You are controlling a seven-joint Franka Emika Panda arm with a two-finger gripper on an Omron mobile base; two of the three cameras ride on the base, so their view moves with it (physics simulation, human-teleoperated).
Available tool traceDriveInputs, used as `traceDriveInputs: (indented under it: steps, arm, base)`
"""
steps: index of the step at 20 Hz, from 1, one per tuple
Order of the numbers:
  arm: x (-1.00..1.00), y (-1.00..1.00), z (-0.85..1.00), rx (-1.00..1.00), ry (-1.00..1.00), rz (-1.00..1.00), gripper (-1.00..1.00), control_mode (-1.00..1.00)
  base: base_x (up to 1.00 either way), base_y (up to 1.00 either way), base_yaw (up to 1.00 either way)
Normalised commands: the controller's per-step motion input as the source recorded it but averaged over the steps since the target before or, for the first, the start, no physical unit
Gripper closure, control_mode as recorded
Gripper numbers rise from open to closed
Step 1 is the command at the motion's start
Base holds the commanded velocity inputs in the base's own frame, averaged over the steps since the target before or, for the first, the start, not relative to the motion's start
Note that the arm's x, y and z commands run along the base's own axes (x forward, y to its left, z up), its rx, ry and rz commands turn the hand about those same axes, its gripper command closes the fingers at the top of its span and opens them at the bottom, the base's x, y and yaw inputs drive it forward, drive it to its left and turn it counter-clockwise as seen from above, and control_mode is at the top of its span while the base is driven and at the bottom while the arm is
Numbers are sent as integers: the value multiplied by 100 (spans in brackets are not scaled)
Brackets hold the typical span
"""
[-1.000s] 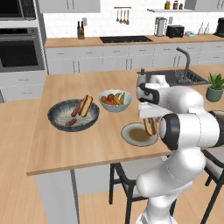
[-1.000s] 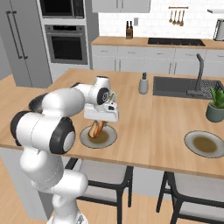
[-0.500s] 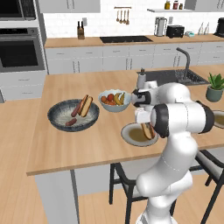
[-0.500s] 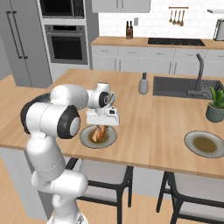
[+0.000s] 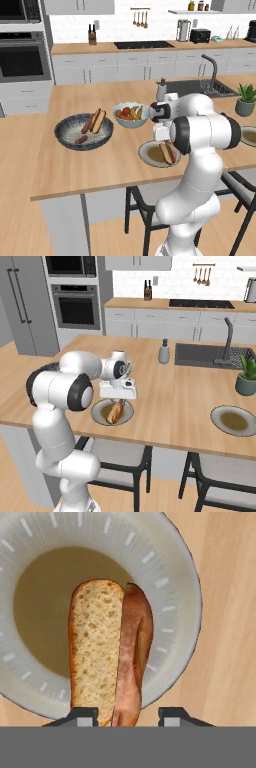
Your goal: Place one bun and one sausage from the bowl on each plate.
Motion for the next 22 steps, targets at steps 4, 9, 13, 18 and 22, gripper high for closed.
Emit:
traceDriveInputs:
  steps: [4,9,13,18,22]
  arm:
    - [2,0,-5,0,0,0,-100,-100]
    - [0,0,-2,0,0,0,-100,-100]
    - [-15,11,33,0,-12,3,-100,-100]
    - [-69,67,64,0,-19,7,-100,-100]
    - [-100,70,61,4,-13,3,-100,-100]
  base:
    - [0,0,0]
    - [0,0,0]
    - [0,0,0]
    - [0,0,0]
    - [0,0,0]
